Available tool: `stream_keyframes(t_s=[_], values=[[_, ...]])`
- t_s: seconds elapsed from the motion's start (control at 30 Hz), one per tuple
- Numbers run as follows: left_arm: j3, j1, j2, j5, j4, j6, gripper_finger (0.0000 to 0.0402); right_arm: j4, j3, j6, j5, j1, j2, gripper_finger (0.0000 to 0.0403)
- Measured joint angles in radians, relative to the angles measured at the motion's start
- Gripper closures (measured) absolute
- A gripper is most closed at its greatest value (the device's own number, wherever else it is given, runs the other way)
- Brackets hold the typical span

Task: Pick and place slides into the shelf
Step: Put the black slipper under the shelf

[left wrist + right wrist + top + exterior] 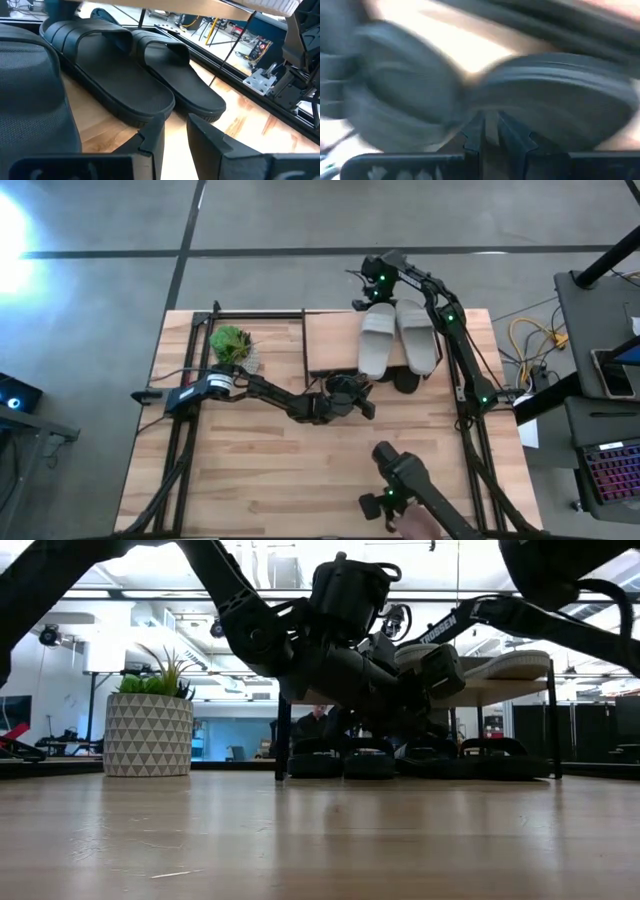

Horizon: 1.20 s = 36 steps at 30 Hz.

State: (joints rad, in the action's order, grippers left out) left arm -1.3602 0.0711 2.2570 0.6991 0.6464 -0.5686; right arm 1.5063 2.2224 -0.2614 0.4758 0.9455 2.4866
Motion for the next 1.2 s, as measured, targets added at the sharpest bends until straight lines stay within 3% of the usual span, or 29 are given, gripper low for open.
stream_keyframes(t_s=[0.13, 0.3, 0.53, 0.67, 0.83, 1.2], values=[[0.000, 0.000, 0.000, 0.000, 0.000, 0.000, 0.0334, 0.016, 0.001, 0.001, -0.128, 0.002, 0.000, 0.0360], [0.000, 0.000, 0.000, 0.000, 0.000, 0.000, 0.0334, 0.065, 0.026, -0.001, -0.139, 0.004, 0.000, 0.0360], [0.000, 0.000, 0.000, -0.005, 0.000, 0.001, 0.0334, 0.019, 0.130, 0.056, -0.061, 0.003, -0.005, 0.0360], [0.000, -0.002, 0.000, -0.006, 0.000, 0.001, 0.0334, -0.006, 0.126, 0.030, 0.085, 0.005, -0.018, 0.0360], [0.000, -0.004, 0.000, -0.006, 0.000, 0.008, 0.0334, 0.030, 0.120, 0.030, 0.038, -0.006, 0.009, 0.0360], [0.003, -0.004, 0.000, -0.007, 0.000, 0.009, 0.0334, 0.013, 0.121, 0.034, 0.047, -0.035, 0.069, 0.0360]])
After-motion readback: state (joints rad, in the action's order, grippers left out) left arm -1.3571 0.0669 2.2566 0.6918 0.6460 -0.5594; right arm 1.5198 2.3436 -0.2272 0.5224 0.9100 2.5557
